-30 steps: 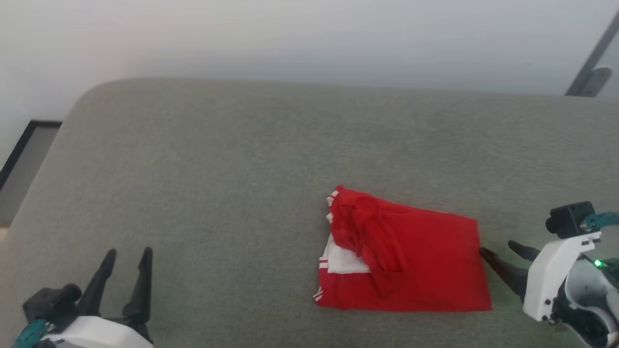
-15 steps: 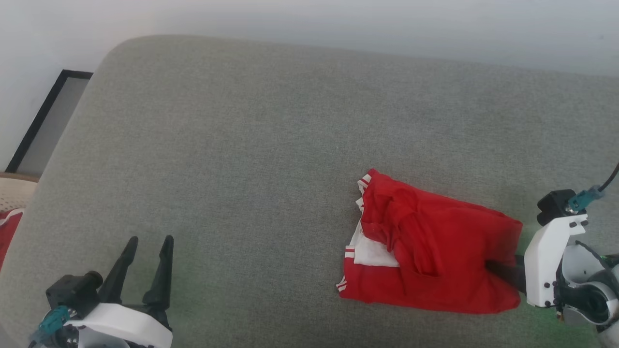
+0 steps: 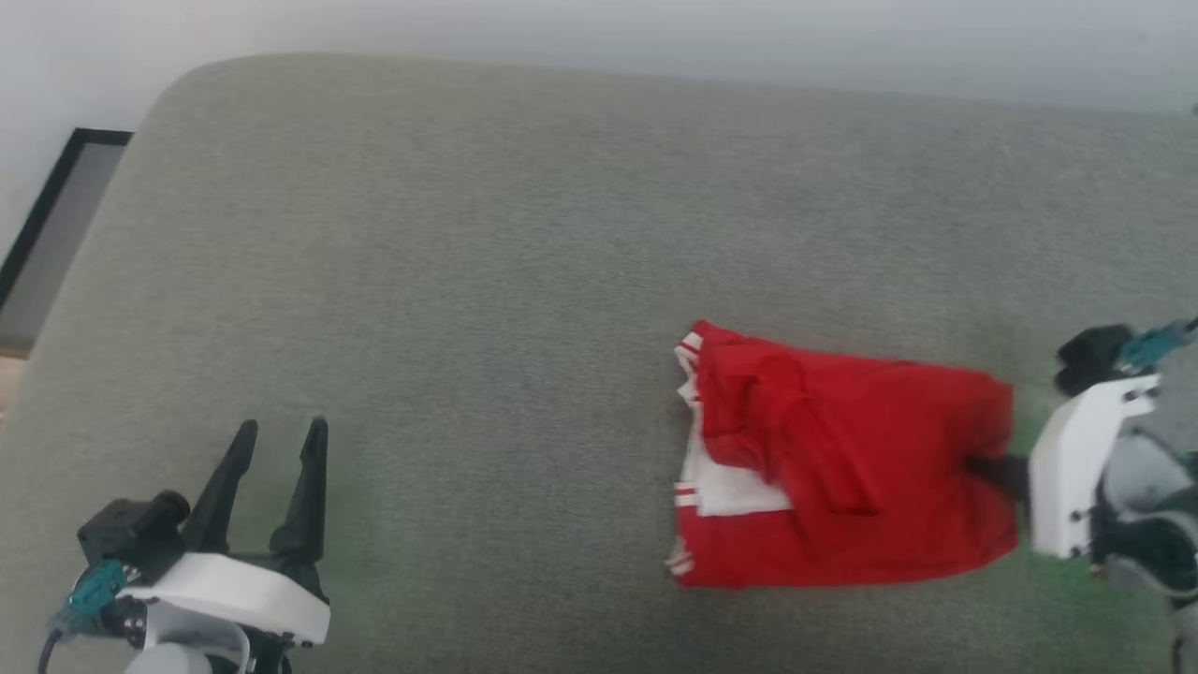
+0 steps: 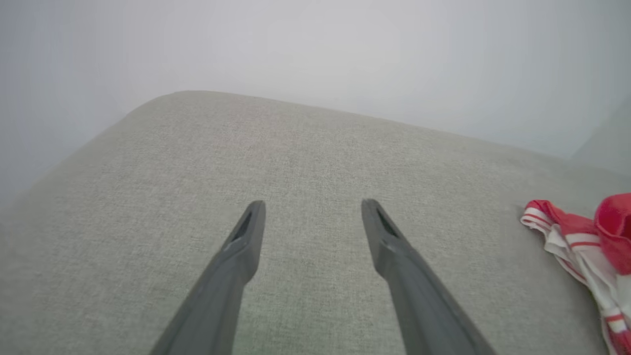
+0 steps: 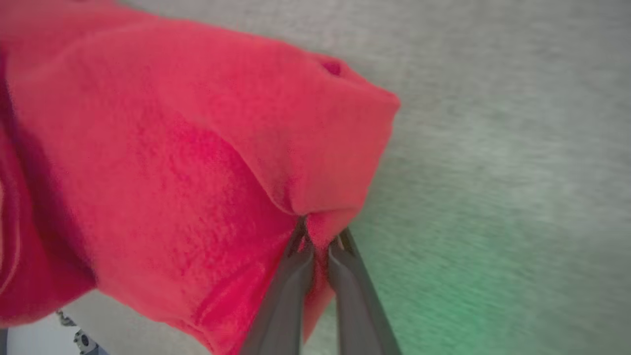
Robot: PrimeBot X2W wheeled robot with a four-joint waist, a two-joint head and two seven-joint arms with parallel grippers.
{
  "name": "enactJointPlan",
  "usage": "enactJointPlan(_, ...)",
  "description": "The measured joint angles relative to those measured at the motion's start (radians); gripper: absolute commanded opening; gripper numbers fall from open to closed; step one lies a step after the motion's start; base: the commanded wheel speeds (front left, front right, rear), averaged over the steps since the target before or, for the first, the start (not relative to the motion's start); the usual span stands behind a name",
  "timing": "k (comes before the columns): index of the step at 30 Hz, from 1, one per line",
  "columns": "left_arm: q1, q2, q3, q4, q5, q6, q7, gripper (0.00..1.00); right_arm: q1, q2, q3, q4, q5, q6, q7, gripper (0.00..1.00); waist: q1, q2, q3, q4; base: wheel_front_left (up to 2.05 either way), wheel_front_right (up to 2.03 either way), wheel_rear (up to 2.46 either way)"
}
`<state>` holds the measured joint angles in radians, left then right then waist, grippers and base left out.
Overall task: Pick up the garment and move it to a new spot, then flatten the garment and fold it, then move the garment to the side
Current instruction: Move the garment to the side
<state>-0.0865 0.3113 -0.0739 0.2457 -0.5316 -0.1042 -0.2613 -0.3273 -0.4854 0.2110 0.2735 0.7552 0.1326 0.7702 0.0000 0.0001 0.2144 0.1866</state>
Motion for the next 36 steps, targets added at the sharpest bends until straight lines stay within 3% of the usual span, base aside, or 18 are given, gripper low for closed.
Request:
enactJointPlan(16, -0.131, -0.062, -0.033, -0.003, 0.086, -0.016, 0.0, 1.0, -0.148, -0.174, -0.092, 0.049, -0.02, -0.001, -0.054, 0.0, 0.0, 0.0, 0.06, -0.174, 0.0, 0.0, 0.0)
enactJointPlan(36, -0.359, -0.051, -0.188, 0.017, 0.118, -0.024, 0.0, 1.0, -0.431, -0.302, -0.008, 0.308, -0.046, -0.001, -0.34, 0.0, 0.0, 0.0, 0.186, -0.364, 0.0, 0.0, 0.0)
